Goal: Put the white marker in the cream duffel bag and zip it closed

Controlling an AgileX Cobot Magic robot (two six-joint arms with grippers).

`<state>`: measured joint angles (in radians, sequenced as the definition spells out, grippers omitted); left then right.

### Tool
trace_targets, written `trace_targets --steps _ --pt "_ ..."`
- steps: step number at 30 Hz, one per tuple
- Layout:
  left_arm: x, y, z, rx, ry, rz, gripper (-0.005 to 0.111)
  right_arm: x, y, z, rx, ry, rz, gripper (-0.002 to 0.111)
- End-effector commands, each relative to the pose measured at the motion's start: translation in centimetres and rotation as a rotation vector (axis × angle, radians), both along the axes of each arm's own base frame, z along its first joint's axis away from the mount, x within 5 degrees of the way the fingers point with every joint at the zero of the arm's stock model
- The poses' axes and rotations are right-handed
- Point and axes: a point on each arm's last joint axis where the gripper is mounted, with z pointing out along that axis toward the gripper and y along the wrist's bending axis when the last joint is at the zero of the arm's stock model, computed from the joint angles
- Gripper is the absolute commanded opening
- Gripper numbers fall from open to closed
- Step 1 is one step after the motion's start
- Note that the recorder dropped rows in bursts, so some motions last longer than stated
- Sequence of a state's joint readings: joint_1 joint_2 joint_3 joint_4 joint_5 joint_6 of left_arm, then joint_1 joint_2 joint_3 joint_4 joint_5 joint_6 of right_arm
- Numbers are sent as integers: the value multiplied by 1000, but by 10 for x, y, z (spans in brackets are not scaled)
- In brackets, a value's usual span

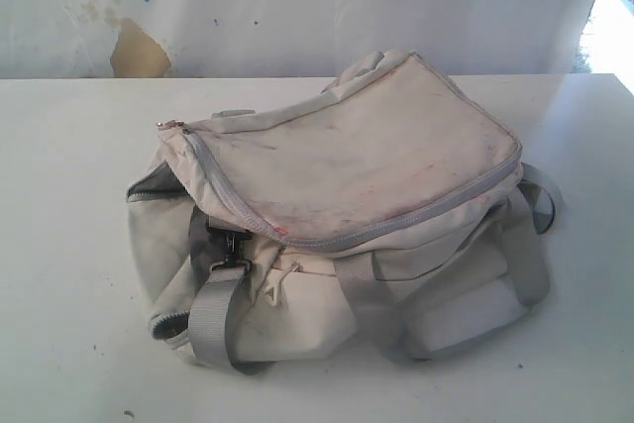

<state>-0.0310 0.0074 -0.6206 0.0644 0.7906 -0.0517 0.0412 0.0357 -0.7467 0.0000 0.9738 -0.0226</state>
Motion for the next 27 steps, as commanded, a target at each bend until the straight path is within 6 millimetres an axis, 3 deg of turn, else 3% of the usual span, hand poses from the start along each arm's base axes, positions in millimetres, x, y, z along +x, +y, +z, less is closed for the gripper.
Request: trace_targets --steps 1,11,16,20,27 --pt "1 -2 -2 -14 -13 -19 0 -7 0 -3 -27 -28 -2 0" --pt "1 -3 6 -16 -102 -29 0 12 0 -8 -41 -143 -10 0" --pt "2 -3 6 -16 -109 -29 0 30 1 -26 -32 -151 -10 0" --pt "11 -3 6 -5 -235 -30 0 45 2 -40 19 -203 -4 0" --pt "37 -5 -31 -27 -218 -38 0 63 3 -66 61 -240 -4 0"
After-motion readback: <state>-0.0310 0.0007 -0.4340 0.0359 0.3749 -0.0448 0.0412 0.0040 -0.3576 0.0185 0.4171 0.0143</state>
